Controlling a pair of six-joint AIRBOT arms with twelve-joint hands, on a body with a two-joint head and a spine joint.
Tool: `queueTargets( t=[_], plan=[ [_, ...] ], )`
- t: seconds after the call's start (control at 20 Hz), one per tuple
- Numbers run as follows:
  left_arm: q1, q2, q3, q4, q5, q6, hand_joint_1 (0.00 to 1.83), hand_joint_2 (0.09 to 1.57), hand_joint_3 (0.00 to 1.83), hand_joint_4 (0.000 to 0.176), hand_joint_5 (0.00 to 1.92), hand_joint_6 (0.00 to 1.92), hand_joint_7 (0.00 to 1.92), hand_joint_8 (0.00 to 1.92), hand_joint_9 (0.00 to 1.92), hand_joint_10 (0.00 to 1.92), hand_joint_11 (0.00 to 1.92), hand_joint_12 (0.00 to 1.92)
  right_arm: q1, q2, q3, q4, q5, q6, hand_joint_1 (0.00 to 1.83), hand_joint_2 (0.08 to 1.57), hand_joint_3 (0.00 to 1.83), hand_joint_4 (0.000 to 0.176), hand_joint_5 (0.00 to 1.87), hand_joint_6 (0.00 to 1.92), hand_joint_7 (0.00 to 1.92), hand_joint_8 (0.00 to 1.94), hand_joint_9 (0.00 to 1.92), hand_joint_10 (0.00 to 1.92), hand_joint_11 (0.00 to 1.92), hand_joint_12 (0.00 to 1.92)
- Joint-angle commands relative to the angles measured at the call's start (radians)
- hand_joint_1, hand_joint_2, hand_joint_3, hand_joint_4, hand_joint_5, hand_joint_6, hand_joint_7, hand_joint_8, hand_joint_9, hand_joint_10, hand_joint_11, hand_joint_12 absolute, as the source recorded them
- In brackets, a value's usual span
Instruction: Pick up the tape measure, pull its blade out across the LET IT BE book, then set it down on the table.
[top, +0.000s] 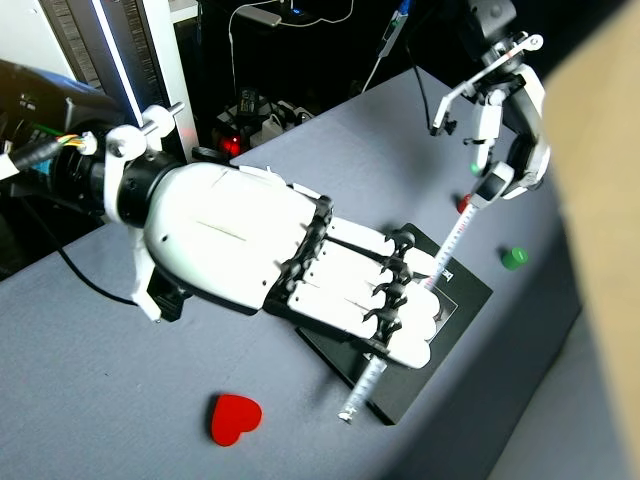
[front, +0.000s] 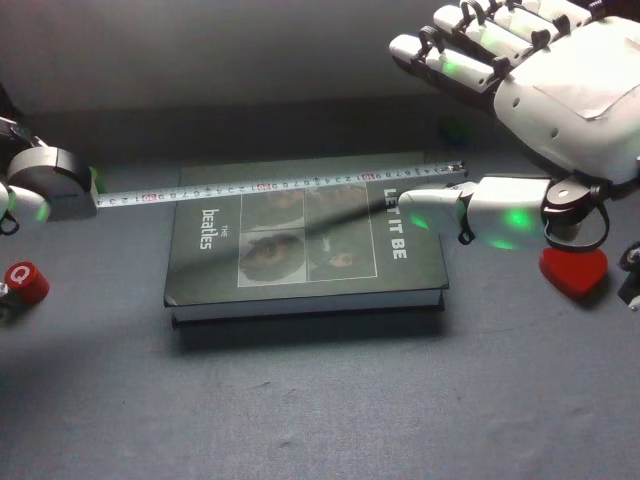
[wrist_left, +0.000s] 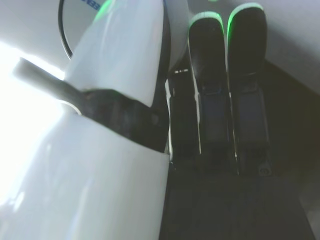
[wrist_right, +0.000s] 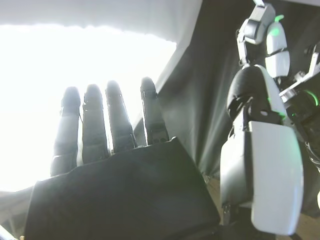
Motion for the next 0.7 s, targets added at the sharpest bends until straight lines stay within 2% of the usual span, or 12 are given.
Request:
queueTargets(
  t=[0.0, 0.15, 0.35, 0.65],
  plan=[
    [-0.001, 0.000, 0.011, 0.039, -0.070, -0.028, 1.38, 1.12, 0.00, 0.000, 0.92, 0.91, 0.97, 0.98, 0.91, 1.31, 0.84, 1.27, 0.008, 0.002, -0.001, -0.059, 0.085, 0.005, 0.10, 1.03, 0.00, 0.134, 0.01, 0.00, 0.01, 0.00, 0.00, 0.00, 0.00, 0.23],
    [0.020, -0.008, 0.028, 0.074, -0.062, -0.073, 1.38, 1.12, 0.00, 0.000, 0.92, 0.92, 0.97, 0.99, 0.91, 1.32, 0.83, 1.28, 0.009, 0.002, -0.001, -0.062, 0.086, 0.005, 0.14, 1.03, 0.00, 0.123, 0.01, 0.00, 0.02, 0.01, 0.00, 0.00, 0.00, 0.23],
    [0.052, -0.008, 0.043, 0.121, -0.029, -0.140, 1.38, 1.12, 0.00, 0.000, 0.92, 0.91, 0.97, 0.99, 0.90, 1.32, 0.84, 1.28, 0.007, 0.001, -0.001, -0.072, 0.089, 0.007, 0.18, 1.03, 0.00, 0.122, 0.01, 0.00, 0.03, 0.01, 0.00, 0.00, 0.00, 0.24],
    [0.124, -0.023, 0.086, 0.245, -0.014, -0.290, 1.38, 1.12, 0.00, 0.000, 0.94, 0.90, 0.96, 1.00, 0.91, 1.31, 0.84, 1.27, 0.000, -0.003, -0.001, -0.088, 0.107, 0.013, 0.17, 1.04, 0.00, 0.117, 0.01, 0.00, 0.05, 0.00, 0.00, 0.00, 0.00, 0.29]
  ],
)
